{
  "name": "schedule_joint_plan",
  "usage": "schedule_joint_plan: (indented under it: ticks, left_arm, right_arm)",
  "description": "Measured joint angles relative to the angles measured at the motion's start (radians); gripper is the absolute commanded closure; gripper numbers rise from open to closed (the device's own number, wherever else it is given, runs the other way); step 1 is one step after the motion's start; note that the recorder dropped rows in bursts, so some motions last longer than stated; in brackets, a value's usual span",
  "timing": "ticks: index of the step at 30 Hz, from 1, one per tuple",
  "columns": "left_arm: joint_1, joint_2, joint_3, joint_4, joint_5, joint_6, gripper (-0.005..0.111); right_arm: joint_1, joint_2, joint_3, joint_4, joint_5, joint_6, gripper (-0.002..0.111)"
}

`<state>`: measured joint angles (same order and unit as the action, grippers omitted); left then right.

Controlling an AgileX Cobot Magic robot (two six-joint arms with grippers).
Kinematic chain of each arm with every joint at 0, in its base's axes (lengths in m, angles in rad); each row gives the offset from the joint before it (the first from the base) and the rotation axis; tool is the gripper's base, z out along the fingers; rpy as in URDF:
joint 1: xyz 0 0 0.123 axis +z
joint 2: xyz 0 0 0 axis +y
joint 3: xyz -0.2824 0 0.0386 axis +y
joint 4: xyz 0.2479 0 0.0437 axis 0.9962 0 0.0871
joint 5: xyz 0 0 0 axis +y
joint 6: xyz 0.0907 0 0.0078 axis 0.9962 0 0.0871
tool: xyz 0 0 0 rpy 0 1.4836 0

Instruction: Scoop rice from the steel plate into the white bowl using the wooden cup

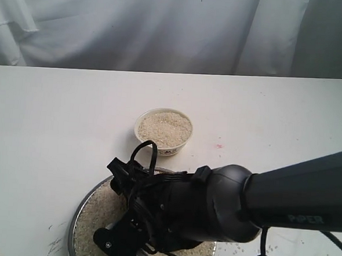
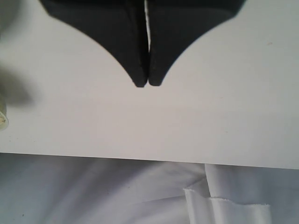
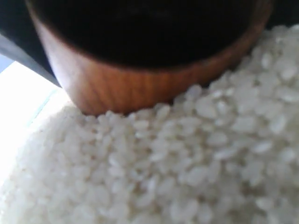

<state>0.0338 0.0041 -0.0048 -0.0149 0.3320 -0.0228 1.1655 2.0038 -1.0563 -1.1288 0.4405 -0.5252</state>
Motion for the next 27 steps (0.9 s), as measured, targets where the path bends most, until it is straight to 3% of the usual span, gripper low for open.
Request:
schedule_joint_plan:
  ticks: [11, 15, 21, 27]
  left_arm:
    - [0.0, 0.0, 0.0, 0.0, 0.0, 0.0, 0.107]
    - [0.0, 0.0, 0.0, 0.0, 0.0, 0.0, 0.107]
    - [0.0, 0.0, 0.0, 0.0, 0.0, 0.0, 0.107]
    - [0.0, 0.0, 0.0, 0.0, 0.0, 0.0, 0.107]
  right_arm:
    - [-0.056, -0.005, -0.023, 0.251, -0.051, -0.201, 0.108]
    - [-0.084, -0.005, -0.05, 0.474, -0.055, -0.405, 0.108]
    - [-0.127, -0.005, -0.113, 0.87, 0.059, -0.788, 0.108]
    - [-0.146, 0.005, -0.167, 0.982, 0.167, -0.873, 0.108]
